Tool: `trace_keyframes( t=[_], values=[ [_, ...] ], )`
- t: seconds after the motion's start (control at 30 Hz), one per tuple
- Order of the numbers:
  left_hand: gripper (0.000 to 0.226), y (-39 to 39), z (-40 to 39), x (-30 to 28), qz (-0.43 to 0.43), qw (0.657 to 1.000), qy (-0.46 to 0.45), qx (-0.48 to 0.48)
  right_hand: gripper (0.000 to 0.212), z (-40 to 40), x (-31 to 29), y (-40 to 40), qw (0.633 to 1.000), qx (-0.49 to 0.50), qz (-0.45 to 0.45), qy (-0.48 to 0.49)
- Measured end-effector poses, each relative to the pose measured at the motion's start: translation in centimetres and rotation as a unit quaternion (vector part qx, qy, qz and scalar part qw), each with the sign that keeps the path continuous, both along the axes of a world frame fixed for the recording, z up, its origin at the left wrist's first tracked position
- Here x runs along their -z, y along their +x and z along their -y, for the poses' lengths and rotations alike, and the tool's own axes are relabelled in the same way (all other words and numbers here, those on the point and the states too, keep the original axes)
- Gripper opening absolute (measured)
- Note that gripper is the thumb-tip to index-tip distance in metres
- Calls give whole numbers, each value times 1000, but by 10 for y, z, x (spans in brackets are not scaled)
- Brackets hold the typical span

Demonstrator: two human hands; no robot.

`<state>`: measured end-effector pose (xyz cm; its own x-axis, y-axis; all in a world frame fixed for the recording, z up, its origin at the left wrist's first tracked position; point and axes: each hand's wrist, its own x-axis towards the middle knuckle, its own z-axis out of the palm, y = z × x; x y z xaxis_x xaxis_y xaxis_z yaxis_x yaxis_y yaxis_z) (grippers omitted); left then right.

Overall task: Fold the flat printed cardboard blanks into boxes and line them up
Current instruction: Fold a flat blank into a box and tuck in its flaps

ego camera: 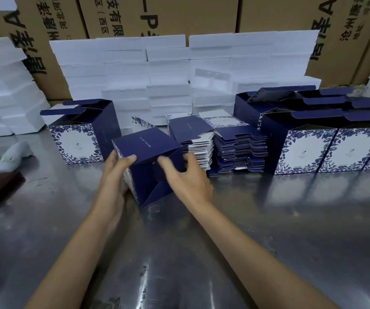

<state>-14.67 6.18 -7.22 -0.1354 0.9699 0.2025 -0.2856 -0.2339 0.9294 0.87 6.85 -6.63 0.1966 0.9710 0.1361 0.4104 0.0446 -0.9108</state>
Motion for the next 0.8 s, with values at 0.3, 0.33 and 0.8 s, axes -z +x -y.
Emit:
trace_keyframes(
  t=[0.3,0.33,0.8],
  values=[
    [111,22,19,-17,-92,993,31,-70,74,5,-26,29,992,-41,-90,-80],
    [115,25,24,-19,-135,986,25,-95,68,6,-27,34,990,-47,-101,-81],
    [123,96,55,-13,-240,952,160,-107,16,16,-17,136,989,-36,-133,-44]
  ],
)
